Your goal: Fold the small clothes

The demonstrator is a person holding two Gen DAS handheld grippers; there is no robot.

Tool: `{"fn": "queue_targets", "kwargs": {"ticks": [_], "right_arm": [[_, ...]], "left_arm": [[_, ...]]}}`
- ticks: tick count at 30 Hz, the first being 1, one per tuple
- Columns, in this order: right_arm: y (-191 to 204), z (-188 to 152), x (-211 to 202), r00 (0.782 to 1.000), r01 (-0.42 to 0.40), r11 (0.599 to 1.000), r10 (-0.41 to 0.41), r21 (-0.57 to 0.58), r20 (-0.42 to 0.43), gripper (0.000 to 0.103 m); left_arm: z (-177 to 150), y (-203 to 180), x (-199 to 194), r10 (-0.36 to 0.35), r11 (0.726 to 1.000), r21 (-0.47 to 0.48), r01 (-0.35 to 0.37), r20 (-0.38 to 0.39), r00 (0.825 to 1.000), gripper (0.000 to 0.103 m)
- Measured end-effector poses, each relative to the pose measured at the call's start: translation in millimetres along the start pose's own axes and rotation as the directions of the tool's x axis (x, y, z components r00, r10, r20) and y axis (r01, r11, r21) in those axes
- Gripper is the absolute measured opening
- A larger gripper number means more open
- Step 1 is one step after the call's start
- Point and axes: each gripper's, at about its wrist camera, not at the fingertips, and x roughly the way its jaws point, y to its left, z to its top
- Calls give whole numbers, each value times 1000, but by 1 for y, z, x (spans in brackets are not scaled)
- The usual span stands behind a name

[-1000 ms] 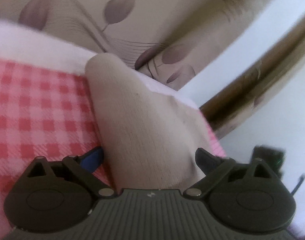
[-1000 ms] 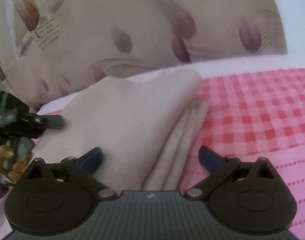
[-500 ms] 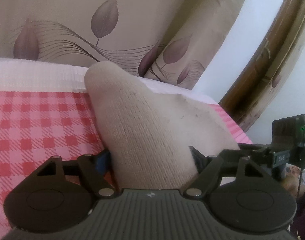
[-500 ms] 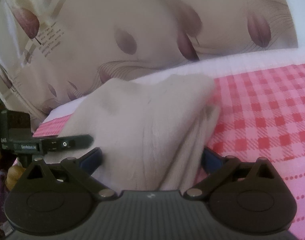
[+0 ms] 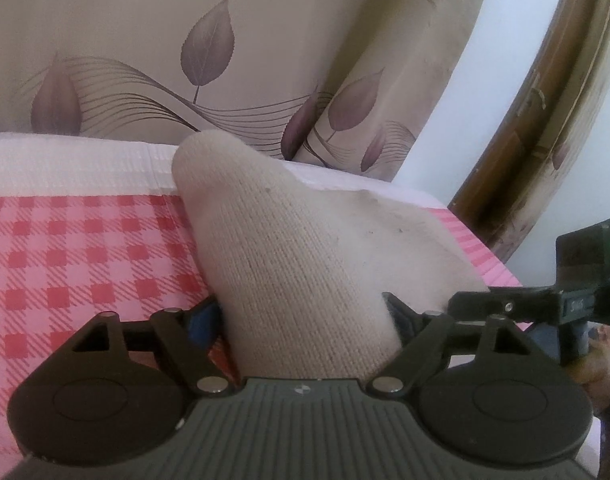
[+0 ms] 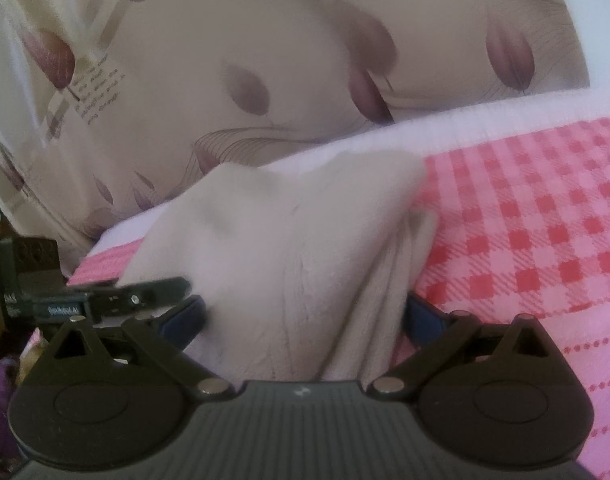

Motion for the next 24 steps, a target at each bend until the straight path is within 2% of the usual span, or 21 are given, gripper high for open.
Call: {"fn": "queue_targets", "kwargs": {"ticks": [8,12,19,24], "right_arm": [[-6,-3,-2,995,-95,993,96,71,-9,103],[-17,1,-2,990,-138,980,142,143,-12,103],[-15,1,-3,991,-132,979,135,153,-8,103],[-22,3,-2,988,-151,966,153,212,7,103]], "left_arm": [[0,0,0,5,1000,8,-5,3,1000,84],[0,0,0,4,1000,9,-4,2,1000,84],[0,2,0,-2,1000,7,2,2,1000,84],[-1,3,-1,-5,1000,6,5,2,1000,85]]}}
